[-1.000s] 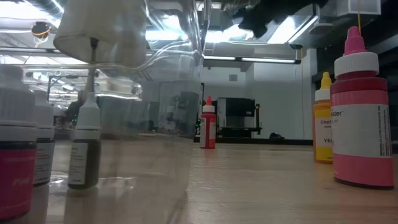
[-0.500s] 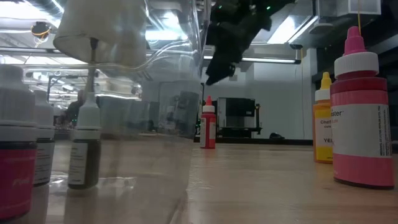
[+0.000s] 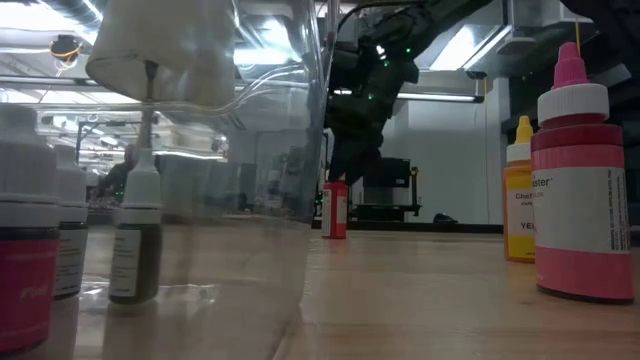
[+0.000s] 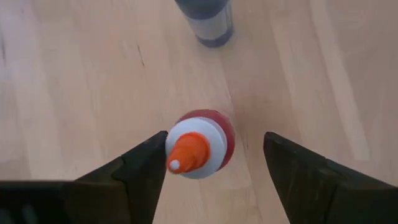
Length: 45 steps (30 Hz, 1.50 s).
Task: Pick & Place food coloring
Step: Put the large orange food coloring bottle into the bin
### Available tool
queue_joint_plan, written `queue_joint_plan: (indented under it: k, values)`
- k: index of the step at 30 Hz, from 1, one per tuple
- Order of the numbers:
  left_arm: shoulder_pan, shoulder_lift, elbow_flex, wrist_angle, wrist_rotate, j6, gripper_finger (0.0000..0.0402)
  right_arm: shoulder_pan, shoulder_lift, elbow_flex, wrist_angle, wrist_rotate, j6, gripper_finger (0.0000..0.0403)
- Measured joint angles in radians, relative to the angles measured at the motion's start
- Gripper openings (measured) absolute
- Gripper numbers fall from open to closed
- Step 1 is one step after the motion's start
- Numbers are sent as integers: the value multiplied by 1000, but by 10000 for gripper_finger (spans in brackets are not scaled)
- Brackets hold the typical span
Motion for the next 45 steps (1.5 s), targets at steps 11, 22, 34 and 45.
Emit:
queue_joint_plan:
  k: [11, 22, 34, 45]
  values:
    - [8, 1, 0, 0, 0, 23, 93, 1, 4, 0, 3, 7, -4, 203]
    - [8, 1, 0, 0, -6, 21, 93, 9, 1, 9, 11, 9, -30, 124]
    - [8, 1, 0, 0, -6, 15, 93, 97, 5, 237, -213, 48, -125, 125]
    - [8, 2, 0, 0, -6, 15, 93, 124, 7, 220, -184, 88, -242, 129]
